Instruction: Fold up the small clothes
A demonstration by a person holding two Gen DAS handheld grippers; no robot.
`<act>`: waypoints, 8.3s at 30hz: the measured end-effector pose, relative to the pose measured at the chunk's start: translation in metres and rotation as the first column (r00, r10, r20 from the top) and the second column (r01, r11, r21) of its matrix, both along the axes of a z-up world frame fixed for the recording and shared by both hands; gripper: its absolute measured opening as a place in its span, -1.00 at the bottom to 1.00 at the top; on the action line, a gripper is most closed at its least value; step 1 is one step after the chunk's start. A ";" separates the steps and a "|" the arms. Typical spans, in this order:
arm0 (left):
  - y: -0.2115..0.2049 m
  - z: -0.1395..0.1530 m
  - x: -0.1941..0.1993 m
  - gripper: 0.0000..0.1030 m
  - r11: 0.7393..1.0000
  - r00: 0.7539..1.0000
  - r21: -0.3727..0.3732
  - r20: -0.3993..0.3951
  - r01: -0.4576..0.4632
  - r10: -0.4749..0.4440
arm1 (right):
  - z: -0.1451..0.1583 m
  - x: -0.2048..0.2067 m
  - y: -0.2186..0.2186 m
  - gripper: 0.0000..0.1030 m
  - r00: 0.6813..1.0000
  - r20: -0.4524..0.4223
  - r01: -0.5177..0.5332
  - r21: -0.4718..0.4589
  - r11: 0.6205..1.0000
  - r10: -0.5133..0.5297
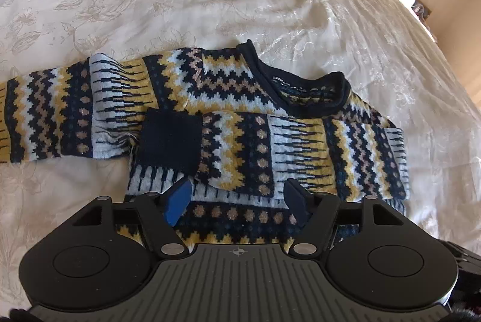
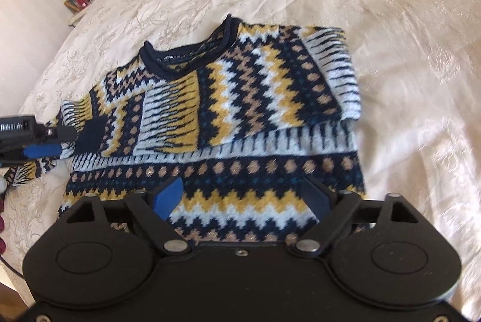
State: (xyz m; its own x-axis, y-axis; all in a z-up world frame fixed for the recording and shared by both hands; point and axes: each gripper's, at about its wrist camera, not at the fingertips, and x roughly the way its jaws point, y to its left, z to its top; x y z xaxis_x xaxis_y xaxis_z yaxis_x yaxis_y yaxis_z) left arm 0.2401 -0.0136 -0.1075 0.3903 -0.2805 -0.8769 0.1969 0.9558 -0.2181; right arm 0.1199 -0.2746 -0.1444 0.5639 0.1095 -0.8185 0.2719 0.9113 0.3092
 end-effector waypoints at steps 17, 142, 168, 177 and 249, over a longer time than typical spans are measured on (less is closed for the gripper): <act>-0.049 0.004 -0.039 0.60 0.994 0.998 0.098 -0.019 -0.057 0.059 | -0.010 0.024 -0.119 0.99 0.997 0.049 0.056 0.135 0.989 -0.063; 0.297 0.019 0.059 -0.88 0.834 0.815 -0.148 0.178 -0.532 0.551 | 0.030 0.048 0.152 0.83 0.986 0.000 -0.166 -0.023 0.986 0.166; -0.026 0.081 0.046 -0.87 0.994 0.944 -0.107 0.329 0.022 0.015 | 0.015 0.017 0.007 0.83 0.992 0.040 -0.120 0.076 0.990 0.117; -0.112 0.020 0.032 -0.87 0.983 0.961 0.037 0.208 0.179 -0.182 | 0.013 0.004 -0.019 0.83 0.994 0.051 -0.106 0.094 0.990 0.101; 0.006 -0.072 0.066 0.43 0.987 0.989 0.122 -0.123 0.103 -0.088 | 0.005 0.099 0.039 0.90 0.990 0.014 -0.142 -0.093 0.986 0.144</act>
State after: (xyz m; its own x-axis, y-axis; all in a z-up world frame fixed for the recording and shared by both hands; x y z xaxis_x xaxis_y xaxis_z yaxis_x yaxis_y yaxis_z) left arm 0.3062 -0.0077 -0.1795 0.2604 -0.1944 -0.9457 0.2687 0.9554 -0.1225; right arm 0.2188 -0.2356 -0.1394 0.5645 0.1155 -0.8173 0.1314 0.9650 0.2271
